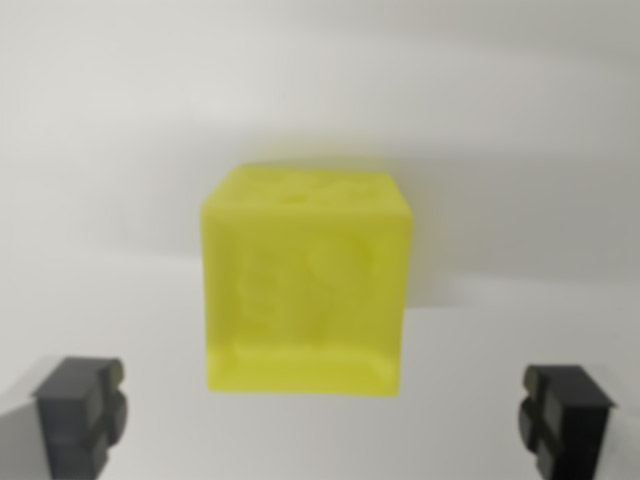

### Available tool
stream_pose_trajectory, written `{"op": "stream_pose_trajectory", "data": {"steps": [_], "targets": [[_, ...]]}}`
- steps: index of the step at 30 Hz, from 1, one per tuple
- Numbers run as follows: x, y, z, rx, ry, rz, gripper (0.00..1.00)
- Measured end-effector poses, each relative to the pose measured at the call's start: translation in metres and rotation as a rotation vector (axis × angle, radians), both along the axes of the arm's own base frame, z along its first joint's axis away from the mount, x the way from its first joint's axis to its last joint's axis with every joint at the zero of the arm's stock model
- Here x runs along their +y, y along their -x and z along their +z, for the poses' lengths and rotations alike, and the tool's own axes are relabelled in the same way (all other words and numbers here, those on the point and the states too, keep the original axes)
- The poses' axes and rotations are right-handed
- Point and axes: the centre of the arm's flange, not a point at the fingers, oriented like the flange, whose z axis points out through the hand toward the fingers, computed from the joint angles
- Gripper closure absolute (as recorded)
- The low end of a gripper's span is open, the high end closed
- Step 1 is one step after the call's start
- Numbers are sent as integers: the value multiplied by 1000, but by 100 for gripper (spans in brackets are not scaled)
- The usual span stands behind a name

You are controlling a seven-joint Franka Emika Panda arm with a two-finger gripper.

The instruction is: Pick yellow cube

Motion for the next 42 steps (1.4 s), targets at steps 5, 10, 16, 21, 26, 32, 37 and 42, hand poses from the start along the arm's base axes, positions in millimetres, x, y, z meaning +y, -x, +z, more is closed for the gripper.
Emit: {"op": "stream_pose_trajectory", "data": {"steps": [5, 10, 16, 21, 26, 32, 37, 42], "targets": [[5, -2, -12, -4, 0, 5, 0], [8, -4, -15, -7, -1, 9, 0], [8, -4, -17, -7, -1, 9, 0], [8, -4, -28, -6, 0, 10, 0], [8, -4, -41, -6, -1, 10, 0], [8, -4, -56, -7, -1, 10, 0], [8, -4, -65, -6, 0, 10, 0], [8, -4, -65, -7, 0, 10, 0]]}}
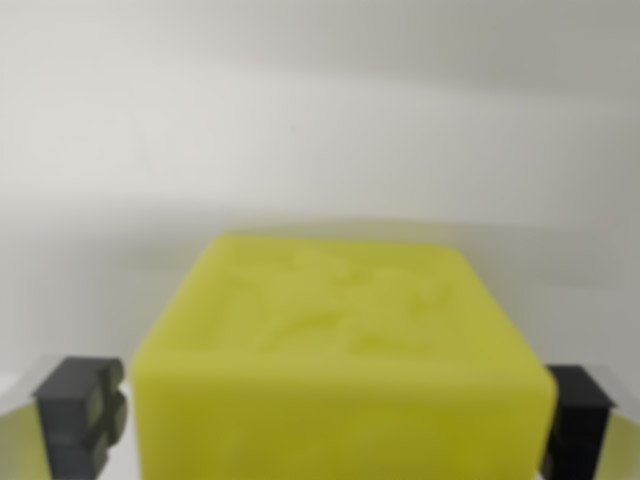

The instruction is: Pick yellow cube

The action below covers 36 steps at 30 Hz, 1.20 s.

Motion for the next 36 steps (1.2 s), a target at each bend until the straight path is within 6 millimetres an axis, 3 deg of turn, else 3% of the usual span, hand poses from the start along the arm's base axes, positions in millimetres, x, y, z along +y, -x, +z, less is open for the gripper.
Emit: {"op": "stream_pose_trajectory", "data": {"steps": [5, 6, 12, 36], "targets": [[0, 0, 0, 0, 0, 0, 0], [0, 0, 0, 0, 0, 0, 100], [0, 0, 6, 0, 0, 0, 100], [0, 0, 66, -1, 1, 1, 100]]}}
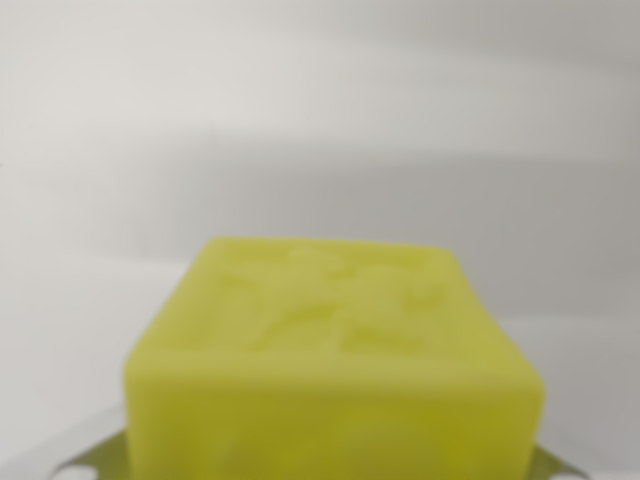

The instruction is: Pick yellow cube

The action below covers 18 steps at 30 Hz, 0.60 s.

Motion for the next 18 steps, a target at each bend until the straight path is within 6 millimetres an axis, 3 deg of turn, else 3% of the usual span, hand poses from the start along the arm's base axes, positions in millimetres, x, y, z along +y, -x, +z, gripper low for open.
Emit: {"op": "stream_pose_trajectory", "data": {"steps": [18], "targets": [[0, 0, 45, 1, 0, 0, 100]]}}
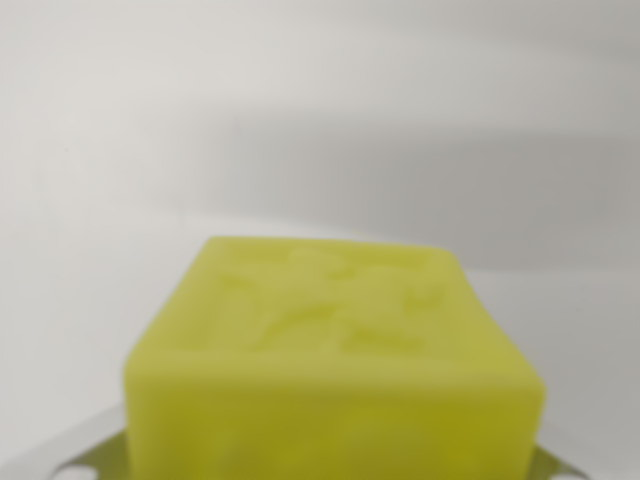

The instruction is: Pick yellow cube

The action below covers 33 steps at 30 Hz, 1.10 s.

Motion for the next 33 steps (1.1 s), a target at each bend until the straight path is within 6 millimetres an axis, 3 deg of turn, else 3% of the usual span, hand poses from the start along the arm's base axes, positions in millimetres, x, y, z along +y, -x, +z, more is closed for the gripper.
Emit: {"op": "stream_pose_trajectory", "data": {"steps": [33], "targets": [[0, 0, 82, 1, 0, 0, 100]]}}
